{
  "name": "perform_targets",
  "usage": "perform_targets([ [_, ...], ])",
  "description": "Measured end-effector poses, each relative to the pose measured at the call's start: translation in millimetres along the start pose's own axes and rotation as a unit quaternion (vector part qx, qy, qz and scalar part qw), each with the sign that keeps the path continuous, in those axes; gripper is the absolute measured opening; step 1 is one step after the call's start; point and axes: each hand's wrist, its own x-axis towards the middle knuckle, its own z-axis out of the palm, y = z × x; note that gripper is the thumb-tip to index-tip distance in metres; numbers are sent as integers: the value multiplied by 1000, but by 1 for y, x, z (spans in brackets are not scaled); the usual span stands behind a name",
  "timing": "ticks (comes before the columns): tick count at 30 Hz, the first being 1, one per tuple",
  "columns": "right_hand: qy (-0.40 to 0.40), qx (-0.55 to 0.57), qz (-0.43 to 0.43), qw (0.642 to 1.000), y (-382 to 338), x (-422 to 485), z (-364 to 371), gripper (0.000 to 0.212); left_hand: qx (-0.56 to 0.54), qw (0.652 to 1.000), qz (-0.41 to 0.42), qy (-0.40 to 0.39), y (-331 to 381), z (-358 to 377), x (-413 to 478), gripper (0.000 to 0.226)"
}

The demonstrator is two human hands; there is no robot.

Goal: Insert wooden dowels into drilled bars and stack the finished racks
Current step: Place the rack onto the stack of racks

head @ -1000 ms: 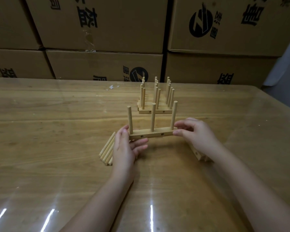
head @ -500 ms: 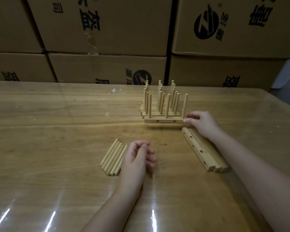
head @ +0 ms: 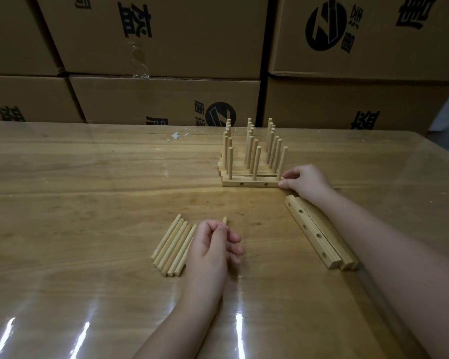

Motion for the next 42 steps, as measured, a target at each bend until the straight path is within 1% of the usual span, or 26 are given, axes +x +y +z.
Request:
perform_targets([
  [6,0,-92,16,996,-17,-1,0,36,5,1000,-2,2,-5,0,2,22],
  [10,30,-87,25,995,-19,-2,4,42,7,1000,0,4,-7,0,3,22],
  [17,33,-97,26,994,-17,3,9,45,3,1000,3,6,-5,0,2,21],
  [19,39,-105,27,993,-18,5,13,46,5,1000,5,8,-5,0,2,21],
  [22,58,-125,31,990,-19,9,19,41,4,1000,6,8,-4,0,2,21],
  [28,84,-159,31,983,-20,16,26,45,5,1000,10,5,-4,1,1,22],
  [38,84,-146,35,985,-23,24,30,40,8,1000,11,5,-9,0,3,22],
  [40,77,-132,36,987,-22,25,31,40,6,1000,10,3,-9,-1,3,22],
  [42,58,-88,39,994,-19,24,30,41,9,1000,9,2,-9,-2,3,22],
])
